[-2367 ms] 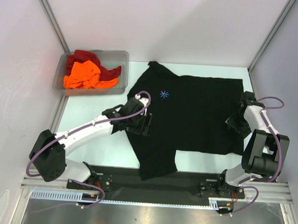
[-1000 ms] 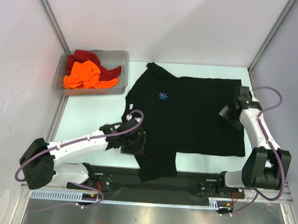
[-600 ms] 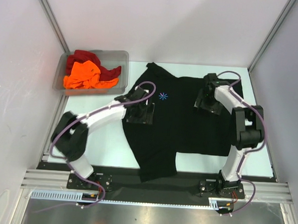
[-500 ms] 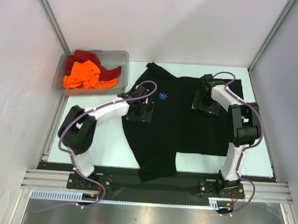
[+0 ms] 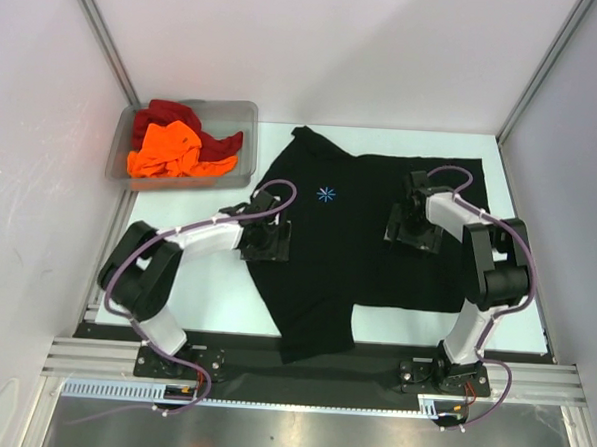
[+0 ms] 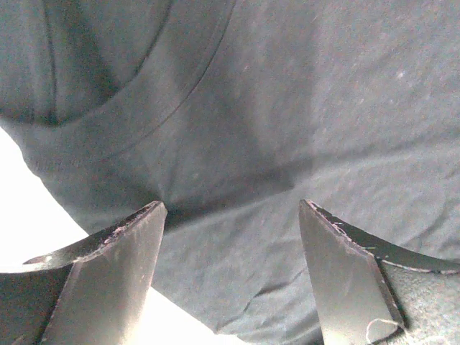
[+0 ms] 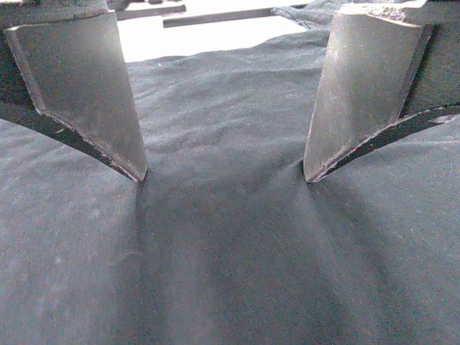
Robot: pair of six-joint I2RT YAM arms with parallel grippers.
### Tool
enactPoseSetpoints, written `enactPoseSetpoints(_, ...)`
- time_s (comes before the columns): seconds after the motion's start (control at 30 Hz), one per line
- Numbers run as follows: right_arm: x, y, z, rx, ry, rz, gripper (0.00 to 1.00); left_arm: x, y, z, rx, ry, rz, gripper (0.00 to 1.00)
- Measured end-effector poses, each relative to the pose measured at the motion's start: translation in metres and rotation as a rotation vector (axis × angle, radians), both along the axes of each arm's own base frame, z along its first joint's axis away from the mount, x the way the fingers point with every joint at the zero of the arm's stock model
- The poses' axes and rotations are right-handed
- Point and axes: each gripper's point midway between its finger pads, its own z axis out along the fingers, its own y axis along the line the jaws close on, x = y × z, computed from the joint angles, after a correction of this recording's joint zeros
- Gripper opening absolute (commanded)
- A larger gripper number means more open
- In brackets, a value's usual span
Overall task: Fold and stack the t-shirts
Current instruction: Flatten the tshirt out
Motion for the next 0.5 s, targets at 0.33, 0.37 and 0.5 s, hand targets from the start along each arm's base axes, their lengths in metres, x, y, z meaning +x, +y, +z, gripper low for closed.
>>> enactPoseSetpoints(0.33,-0.067,-0.006,0.000,0.019,0.083,-0.040,0.94,-0.068,0.017,0.003,-0.045,0.067,0.041,0.82)
enactPoseSetpoints(0.37,-0.071,-0.008,0.002,0.016,0.093,-0.040,0.94,-0.074,0.020,0.004,-0.036,0.083,0.041,0.82)
enactPoseSetpoints(0.5,-0.071,-0.008,0.023,0.014,0.096,-0.031,0.95,-0.080,0.029,0.017,0.006,0.095,0.046,0.84)
